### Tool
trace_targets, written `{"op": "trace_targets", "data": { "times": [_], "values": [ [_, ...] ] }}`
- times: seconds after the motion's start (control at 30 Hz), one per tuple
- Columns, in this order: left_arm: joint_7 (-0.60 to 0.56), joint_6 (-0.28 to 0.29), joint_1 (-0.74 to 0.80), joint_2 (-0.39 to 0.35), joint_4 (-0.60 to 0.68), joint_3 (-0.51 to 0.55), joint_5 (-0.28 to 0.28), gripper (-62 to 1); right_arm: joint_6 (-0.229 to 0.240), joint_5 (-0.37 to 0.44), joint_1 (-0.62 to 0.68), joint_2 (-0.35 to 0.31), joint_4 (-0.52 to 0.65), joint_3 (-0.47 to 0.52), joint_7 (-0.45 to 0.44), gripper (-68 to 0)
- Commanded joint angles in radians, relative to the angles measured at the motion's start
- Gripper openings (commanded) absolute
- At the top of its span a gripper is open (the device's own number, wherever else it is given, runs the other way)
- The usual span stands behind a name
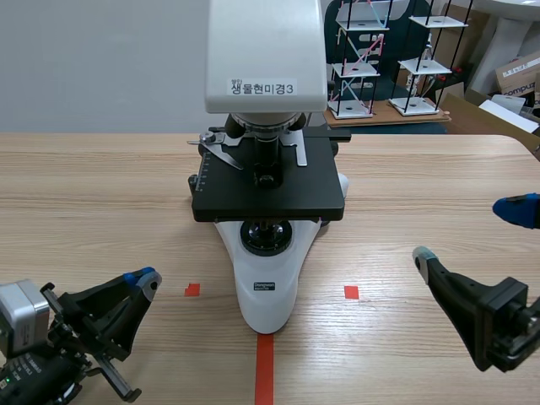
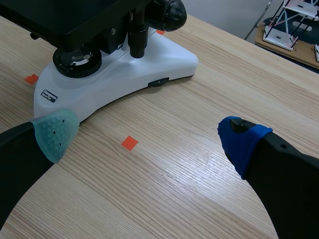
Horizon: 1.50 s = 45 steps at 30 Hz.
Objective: Point at the diaphragm
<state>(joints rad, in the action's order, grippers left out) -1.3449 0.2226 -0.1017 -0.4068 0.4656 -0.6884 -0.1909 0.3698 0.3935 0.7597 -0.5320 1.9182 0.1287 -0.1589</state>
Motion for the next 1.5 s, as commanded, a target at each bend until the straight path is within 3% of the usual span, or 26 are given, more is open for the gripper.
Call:
{"op": "trace_targets", "data": {
  "times": [0.0,0.4,1.47],
  "values": [
    [-0.047,-0.018,-0.007,-0.003,0.012,0.012,-0.006,-57.3,-0.004,0.011,-0.009,-0.005,0.011,-0.005,-0.015,-5.8],
    [-0.104,-0.019,-0.012,-0.004,0.012,0.012,-0.006,-57.3,-0.004,0.011,-0.009,-0.005,0.011,-0.005,-0.015,-5.8],
    [-0.094,-0.019,-0.012,-0.004,0.012,0.012,-0.006,-57.3,-0.004,0.011,-0.009,-0.005,0.011,-0.005,-0.015,-5.8]
  ]
}}
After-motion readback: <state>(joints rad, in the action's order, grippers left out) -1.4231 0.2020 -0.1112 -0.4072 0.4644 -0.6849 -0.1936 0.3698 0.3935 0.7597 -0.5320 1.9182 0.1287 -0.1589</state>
